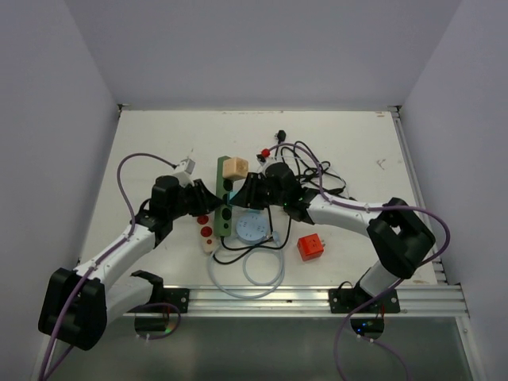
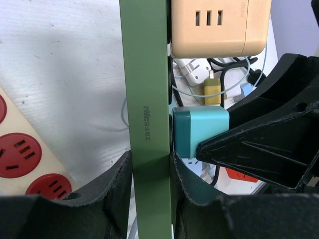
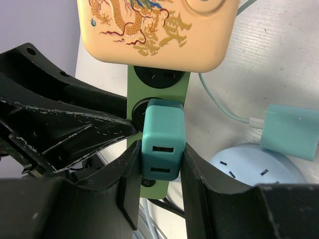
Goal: Pull the plug off the socket
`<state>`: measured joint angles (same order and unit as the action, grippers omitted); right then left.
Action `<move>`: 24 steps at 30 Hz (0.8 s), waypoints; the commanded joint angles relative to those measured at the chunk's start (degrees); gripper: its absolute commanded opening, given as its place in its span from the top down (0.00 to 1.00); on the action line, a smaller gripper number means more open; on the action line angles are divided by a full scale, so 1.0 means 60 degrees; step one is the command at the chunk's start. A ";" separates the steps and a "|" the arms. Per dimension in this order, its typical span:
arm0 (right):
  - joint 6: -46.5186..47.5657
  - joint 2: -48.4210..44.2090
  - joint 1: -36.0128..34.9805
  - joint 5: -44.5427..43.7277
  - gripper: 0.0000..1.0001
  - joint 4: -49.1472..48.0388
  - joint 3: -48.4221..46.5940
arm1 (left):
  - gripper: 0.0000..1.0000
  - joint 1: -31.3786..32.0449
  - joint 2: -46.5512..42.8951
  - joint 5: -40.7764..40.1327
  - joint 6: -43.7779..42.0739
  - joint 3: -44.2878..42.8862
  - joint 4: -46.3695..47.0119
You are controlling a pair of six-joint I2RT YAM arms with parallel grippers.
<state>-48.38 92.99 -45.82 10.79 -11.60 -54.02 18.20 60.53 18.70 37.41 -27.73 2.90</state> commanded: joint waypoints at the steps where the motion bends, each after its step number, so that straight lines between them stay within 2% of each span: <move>1: 0.0344 -0.0747 0.0342 0.0268 1.00 -0.0207 0.0214 | 1.00 -0.0469 -0.0025 -0.0698 -0.0272 0.0022 0.0660; 6: 0.0534 -0.0762 0.0372 0.0223 1.00 0.0013 0.0054 | 1.00 -0.0469 -0.0157 -0.1329 -0.0595 -0.0008 0.0308; 15: -0.0139 -0.0133 0.0196 0.0590 1.00 -0.0294 -0.0605 | 1.00 -0.0469 0.0193 0.0076 -0.0111 0.0505 0.1948; 19: -0.0023 0.0014 0.0006 0.0153 1.00 0.0801 -0.1424 | 1.00 -0.0440 0.0180 0.0033 -0.0360 0.0519 0.1876; 21: 0.0123 0.0087 -0.0184 -0.0083 1.00 0.1300 -0.1747 | 1.00 -0.0295 0.0020 -0.0550 -0.0622 0.0360 0.1628; 23: 0.0182 0.0175 -0.0316 -0.0405 1.00 0.1872 -0.2187 | 1.00 -0.0017 -0.0069 -0.1910 -0.0858 0.0140 0.0926; 24: 0.0255 0.0233 -0.0491 -0.0493 1.00 0.1903 -0.2304 | 1.00 0.0449 -0.0069 -0.2452 -0.1062 -0.0137 0.0677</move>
<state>-47.88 95.26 -46.76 8.49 -1.37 -62.04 18.17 61.01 17.56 37.08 -25.28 9.52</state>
